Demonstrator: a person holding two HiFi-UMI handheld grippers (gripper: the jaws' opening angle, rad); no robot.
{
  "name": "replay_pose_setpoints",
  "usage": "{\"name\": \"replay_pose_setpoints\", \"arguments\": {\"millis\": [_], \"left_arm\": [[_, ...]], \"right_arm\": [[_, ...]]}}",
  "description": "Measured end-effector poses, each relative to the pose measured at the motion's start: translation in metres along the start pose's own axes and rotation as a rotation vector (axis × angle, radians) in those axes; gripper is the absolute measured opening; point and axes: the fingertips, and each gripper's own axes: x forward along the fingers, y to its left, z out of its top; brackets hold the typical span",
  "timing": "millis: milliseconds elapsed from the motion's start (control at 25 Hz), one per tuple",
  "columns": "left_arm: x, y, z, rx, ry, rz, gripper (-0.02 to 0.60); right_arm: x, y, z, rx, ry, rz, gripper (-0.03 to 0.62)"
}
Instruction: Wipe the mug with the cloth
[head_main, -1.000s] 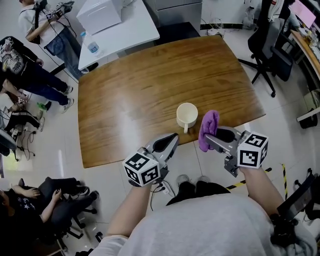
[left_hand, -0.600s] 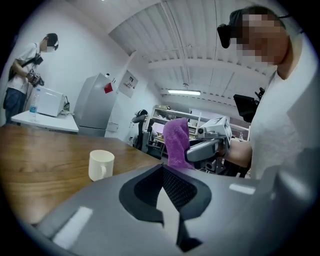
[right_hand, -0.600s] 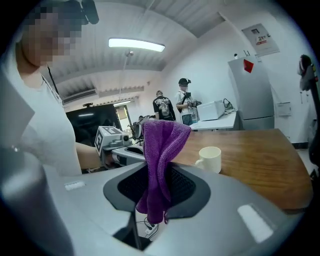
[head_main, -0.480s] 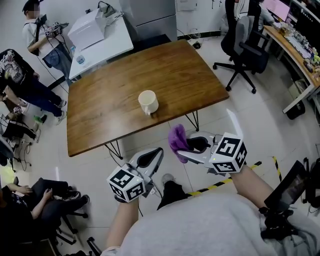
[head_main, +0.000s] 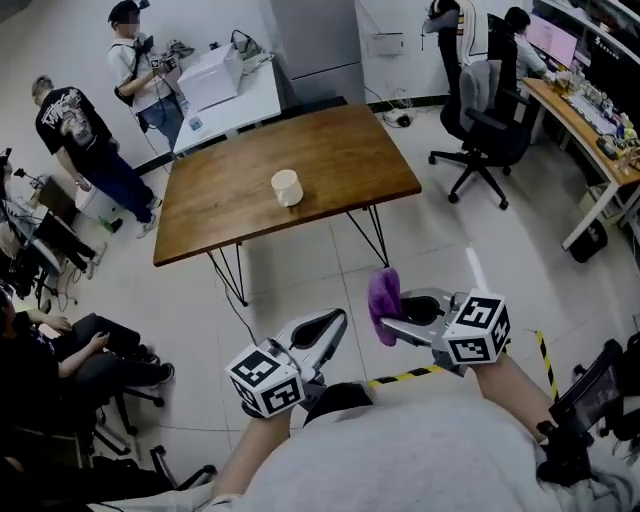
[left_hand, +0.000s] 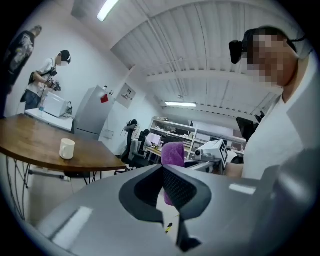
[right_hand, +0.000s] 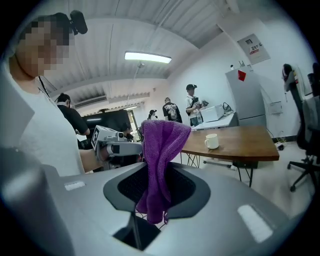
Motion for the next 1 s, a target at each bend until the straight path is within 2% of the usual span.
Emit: {"name": "replay_pose_setpoints", "arguments": {"millis": [160,480,1000], "left_arm": [[-0.015,-0.015,0.004,0.062,0.020,0.046,0.000],[-0.055,-0.015,-0.005,0.039,0.057,0.093,0.000],[-0.090,-0.017,-0.013,0.051,0.071,0.110,0.000]], "right_arm": [[-0.009,0.019,0.000,0.024,-0.036,0.005,0.109],[0.005,0.055,-0.006,0.081,-0.027,0.011,0.107],[0.032,0.082,-0.008,0.077,-0.026,0.026,0.106]]}}
